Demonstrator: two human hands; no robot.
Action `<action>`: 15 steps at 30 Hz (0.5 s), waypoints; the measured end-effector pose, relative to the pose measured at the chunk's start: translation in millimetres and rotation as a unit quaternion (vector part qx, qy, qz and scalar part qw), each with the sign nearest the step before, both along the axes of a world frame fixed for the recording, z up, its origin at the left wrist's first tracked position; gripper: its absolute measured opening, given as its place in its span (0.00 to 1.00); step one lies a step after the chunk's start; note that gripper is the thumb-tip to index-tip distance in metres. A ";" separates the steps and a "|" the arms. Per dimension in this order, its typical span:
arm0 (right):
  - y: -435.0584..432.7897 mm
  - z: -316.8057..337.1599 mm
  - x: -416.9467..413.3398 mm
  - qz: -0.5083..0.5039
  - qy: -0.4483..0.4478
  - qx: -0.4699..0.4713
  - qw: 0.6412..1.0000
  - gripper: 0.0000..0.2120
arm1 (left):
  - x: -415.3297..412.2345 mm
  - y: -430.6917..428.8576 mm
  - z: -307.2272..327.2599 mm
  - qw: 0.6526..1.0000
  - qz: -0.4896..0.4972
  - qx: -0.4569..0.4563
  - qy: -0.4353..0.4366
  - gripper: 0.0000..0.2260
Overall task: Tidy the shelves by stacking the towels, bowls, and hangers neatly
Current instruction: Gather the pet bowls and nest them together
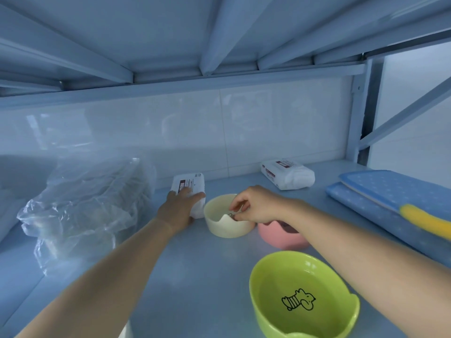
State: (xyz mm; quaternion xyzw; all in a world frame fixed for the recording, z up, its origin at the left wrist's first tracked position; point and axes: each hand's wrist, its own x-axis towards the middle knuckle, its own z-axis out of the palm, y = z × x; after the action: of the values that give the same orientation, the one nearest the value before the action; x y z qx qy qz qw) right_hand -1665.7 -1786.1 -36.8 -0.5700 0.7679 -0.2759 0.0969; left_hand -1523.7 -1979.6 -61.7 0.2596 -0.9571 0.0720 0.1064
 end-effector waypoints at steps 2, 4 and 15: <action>-1.5 2.1 0.2 0.004 0.007 0.008 1.000 0.11 | 4.4 -1.9 3.9 1.000 -0.004 -0.001 -0.011 0.29; -4.0 4.1 -0.6 0.003 0.019 0.011 1.000 0.12 | 4.9 -4.6 7.9 0.999 0.006 0.007 -0.033 0.31; -8.6 4.9 -9.0 0.002 0.045 -0.018 0.999 0.10 | 1.1 -7.3 14.4 0.998 0.030 0.031 -0.044 0.26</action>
State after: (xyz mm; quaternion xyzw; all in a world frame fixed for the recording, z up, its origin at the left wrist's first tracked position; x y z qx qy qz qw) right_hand -1674.7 -1794.8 -31.8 -0.5854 0.7648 -0.2639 0.0525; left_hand -1522.6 -1986.9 -47.4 0.2880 -0.9544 0.0567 0.0537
